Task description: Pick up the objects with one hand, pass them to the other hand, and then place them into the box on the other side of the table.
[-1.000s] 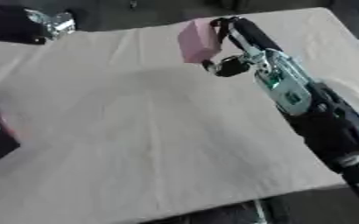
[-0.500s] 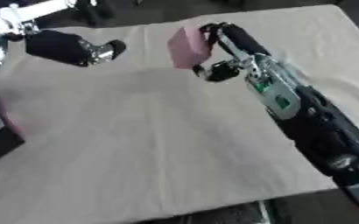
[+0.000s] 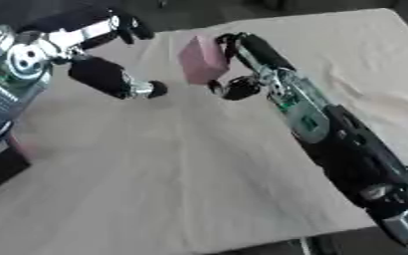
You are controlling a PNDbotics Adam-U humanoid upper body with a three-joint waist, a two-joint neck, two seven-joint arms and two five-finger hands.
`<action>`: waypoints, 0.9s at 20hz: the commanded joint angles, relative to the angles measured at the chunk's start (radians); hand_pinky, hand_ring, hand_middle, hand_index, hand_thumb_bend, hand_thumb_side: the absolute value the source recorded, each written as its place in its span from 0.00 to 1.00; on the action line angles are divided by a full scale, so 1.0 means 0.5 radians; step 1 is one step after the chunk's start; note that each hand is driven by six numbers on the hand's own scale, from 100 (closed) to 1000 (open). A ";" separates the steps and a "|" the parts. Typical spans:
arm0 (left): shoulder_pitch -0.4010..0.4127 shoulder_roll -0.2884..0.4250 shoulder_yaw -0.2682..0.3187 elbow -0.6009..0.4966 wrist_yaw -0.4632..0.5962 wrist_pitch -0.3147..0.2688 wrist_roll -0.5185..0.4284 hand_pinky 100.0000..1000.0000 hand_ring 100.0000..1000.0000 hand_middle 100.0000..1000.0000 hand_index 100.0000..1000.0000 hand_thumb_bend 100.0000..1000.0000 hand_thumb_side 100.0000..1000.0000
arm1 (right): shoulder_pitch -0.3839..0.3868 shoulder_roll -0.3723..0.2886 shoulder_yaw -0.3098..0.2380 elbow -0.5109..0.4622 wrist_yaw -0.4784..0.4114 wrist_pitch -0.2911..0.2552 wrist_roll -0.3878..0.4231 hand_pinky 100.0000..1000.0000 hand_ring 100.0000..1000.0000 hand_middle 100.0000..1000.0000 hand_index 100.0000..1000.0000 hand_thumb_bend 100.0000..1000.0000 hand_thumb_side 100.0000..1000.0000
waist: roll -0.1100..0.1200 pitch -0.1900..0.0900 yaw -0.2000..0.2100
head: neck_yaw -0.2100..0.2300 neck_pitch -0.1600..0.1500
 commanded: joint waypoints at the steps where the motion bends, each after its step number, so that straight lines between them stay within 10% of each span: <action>1: -0.041 -0.035 0.029 0.026 -0.089 -0.045 0.092 0.96 0.84 0.79 0.86 0.63 0.36 | -0.048 -0.006 0.003 -0.040 0.007 0.022 0.000 0.75 0.68 0.41 0.55 0.26 0.00 | 0.001 -0.029 0.003 | 0.003 -0.031; 18: -0.010 -0.173 0.039 0.119 -0.010 0.020 0.372 0.99 0.82 0.77 0.85 0.57 0.47 | -0.072 0.016 0.041 -0.096 -0.011 0.013 -0.049 0.73 0.66 0.40 0.54 0.25 0.00 | 0.001 -0.001 0.009 | 0.032 -0.060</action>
